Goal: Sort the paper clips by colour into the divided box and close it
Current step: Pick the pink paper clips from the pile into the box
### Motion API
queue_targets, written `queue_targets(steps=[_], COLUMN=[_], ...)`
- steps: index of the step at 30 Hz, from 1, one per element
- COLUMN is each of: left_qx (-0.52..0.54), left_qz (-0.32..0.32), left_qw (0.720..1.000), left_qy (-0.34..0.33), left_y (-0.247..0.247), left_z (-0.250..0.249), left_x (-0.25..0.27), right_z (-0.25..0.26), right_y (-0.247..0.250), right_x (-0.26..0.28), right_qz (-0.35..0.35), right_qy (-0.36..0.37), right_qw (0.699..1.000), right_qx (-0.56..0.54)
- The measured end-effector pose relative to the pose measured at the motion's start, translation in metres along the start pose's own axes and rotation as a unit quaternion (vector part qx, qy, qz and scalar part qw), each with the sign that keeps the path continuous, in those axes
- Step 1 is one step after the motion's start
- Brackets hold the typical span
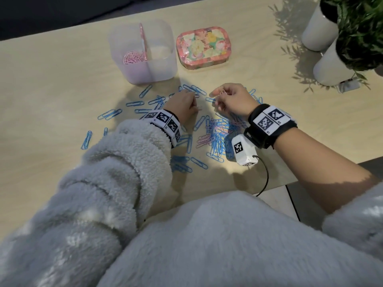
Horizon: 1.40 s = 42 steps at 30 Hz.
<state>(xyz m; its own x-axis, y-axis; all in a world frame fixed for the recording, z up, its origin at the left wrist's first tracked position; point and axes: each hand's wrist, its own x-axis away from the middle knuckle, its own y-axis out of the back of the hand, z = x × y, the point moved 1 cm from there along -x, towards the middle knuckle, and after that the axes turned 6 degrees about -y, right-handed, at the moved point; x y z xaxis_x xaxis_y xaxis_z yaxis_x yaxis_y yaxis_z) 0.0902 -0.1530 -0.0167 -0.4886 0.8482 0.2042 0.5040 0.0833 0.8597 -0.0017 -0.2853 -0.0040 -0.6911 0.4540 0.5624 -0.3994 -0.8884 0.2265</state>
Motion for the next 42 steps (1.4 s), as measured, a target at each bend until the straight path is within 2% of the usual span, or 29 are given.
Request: queue_targets(steps=[1, 4, 6, 8, 10, 12, 15, 18, 20, 23, 25, 27, 30, 32, 33, 37, 39, 42], left_qx=[0.006, 0.063, 0.078, 0.063, 0.044, 0.013, 0.05, 0.127, 0.157, 0.144, 0.146, 0.137, 0.119, 0.131, 0.127, 0.118, 0.105, 0.053], left_qz=[-0.025, -0.16, -0.241, -0.289, -0.282, -0.247, -0.208, -0.188, -0.231, -0.328, -0.355, -0.348, -0.276, -0.212, -0.188, -0.137, -0.097, -0.04], left_qw=[1.0, 0.985, 0.965, 0.947, 0.943, 0.946, 0.949, 0.95, 0.943, 0.929, 0.921, 0.926, 0.953, 0.967, 0.972, 0.983, 0.99, 0.997], left_qy=[0.004, 0.03, 0.07, 0.122, 0.174, 0.209, 0.232, 0.212, 0.181, 0.096, 0.073, 0.056, 0.042, 0.052, 0.056, 0.04, 0.008, -0.04], left_y=[0.006, 0.044, 0.079, 0.107, 0.124, 0.13, 0.128, 0.121, 0.119, 0.111, 0.101, 0.087, 0.064, 0.05, 0.044, 0.026, 0.018, 0.001], left_z=[0.001, 0.011, 0.026, 0.043, 0.057, 0.066, 0.076, 0.081, 0.081, 0.077, 0.074, 0.071, 0.066, 0.062, 0.06, 0.045, 0.032, 0.005], left_x=[0.004, 0.013, 0.014, 0.009, 0.002, -0.006, -0.012, -0.007, 0.006, 0.034, 0.056, 0.078, 0.103, 0.113, 0.115, 0.112, 0.106, 0.093], right_z=[0.003, 0.014, 0.022, 0.033, 0.046, 0.062, 0.089, 0.115, 0.133, 0.156, 0.168, 0.174, 0.175, 0.173, 0.171, 0.144, 0.114, 0.057], right_y=[-0.001, -0.005, -0.009, -0.015, -0.022, -0.03, -0.045, -0.064, -0.082, -0.112, -0.133, -0.151, -0.16, -0.154, -0.147, -0.089, -0.051, 0.007], right_x=[-0.002, -0.008, -0.009, -0.01, -0.011, -0.015, -0.019, -0.026, -0.032, -0.041, -0.047, -0.054, -0.056, -0.053, -0.047, -0.013, 0.001, 0.013], right_qz=[0.001, 0.014, 0.025, 0.025, 0.029, 0.03, 0.04, 0.051, 0.057, 0.071, 0.085, 0.097, 0.096, 0.091, 0.082, 0.067, 0.038, -0.028], right_qy=[-0.009, -0.029, -0.029, -0.016, 0.011, 0.036, 0.071, 0.088, 0.086, 0.081, 0.085, 0.1, 0.125, 0.141, 0.143, 0.13, 0.112, 0.092], right_qw=[1.0, 0.999, 0.999, 1.0, 0.999, 0.997, 0.994, 0.991, 0.992, 0.994, 0.992, 0.985, 0.965, 0.966, 0.974, 0.988, 0.993, 0.991], right_qx=[-0.011, -0.025, -0.024, -0.007, 0.031, 0.059, 0.074, 0.083, 0.077, 0.032, 0.03, 0.101, 0.208, 0.197, 0.157, -0.04, -0.016, 0.093])
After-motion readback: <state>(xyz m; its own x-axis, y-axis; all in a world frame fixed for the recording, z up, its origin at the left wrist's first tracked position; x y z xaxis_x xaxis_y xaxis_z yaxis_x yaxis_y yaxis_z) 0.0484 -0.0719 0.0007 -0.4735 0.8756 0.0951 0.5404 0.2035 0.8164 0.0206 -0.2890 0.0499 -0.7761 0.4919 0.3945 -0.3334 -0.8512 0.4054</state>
